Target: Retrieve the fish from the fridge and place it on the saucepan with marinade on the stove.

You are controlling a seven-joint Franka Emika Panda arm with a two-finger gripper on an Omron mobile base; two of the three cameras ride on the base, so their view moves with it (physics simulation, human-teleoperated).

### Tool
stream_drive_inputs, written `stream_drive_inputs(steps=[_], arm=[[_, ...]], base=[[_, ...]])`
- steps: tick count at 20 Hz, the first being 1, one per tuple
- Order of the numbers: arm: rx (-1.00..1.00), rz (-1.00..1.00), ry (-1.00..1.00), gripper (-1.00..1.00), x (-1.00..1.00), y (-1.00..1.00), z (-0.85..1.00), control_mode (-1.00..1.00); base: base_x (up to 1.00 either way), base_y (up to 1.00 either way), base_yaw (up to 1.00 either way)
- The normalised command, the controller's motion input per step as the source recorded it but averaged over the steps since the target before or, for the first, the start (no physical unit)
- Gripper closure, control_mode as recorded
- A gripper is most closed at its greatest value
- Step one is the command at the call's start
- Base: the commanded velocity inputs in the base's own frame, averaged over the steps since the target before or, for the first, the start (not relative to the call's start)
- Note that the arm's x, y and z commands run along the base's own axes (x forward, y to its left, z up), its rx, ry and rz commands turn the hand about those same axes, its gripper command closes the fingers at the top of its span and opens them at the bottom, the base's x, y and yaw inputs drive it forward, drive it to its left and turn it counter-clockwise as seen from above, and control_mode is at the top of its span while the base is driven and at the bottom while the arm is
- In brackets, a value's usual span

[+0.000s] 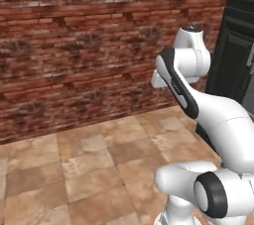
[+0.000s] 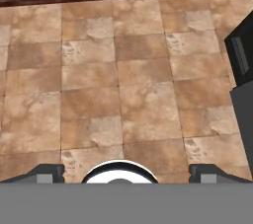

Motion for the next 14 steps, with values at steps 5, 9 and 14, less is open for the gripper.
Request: stream_drive_inputs(steps=[5,9,14], arm=[[0.0,0.0,0.0,-1.0,0.0,0.0,0.0,1.0],[0.0,0.0,0.0,-1.0,0.0,0.0,0.0,1.0],[0.0,0.0,0.0,-1.0,0.0,0.0,0.0,1.0]], base=[[0.92,0.31,-0.29],[0.21,0.37,-0.85],[0.06,0.35,-0.9]])
